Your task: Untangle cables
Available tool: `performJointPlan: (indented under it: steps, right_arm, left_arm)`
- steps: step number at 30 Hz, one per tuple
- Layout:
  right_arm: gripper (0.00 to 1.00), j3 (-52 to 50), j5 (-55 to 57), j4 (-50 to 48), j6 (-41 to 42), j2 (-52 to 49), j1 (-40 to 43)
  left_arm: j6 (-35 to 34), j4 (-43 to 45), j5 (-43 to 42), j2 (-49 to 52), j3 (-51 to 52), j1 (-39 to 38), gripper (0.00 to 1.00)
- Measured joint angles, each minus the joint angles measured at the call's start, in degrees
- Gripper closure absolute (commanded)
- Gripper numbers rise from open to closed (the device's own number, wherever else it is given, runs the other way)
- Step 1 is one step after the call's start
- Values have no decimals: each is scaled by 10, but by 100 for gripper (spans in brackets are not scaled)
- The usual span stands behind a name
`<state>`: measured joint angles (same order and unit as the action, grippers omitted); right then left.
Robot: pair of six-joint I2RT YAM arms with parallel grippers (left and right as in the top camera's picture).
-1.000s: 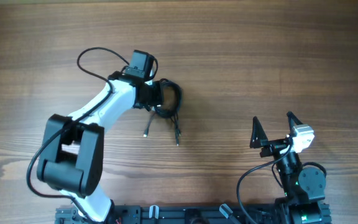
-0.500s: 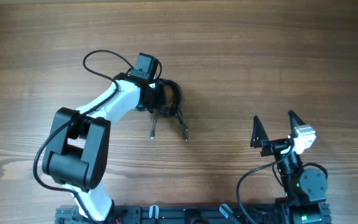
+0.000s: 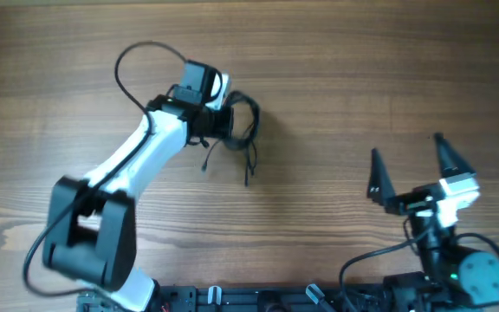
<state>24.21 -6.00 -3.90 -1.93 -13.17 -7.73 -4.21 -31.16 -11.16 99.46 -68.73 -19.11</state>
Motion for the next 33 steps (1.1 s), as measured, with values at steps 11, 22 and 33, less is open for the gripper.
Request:
performJointPlan:
  steps: [11,22,33]
  right_arm:
    - [0,363,-100,229,-5,-325,0]
    - [16,472,-259,268,98,-549,0]
    - [18,472,-493,257,171,-714,-39]
  left_arm:
    - [43,60,-205,-101,-26,76,96]
    - [44,74,-464,-104,-26,163,96]
    - [46,63,-508,-90,-26,161,96]
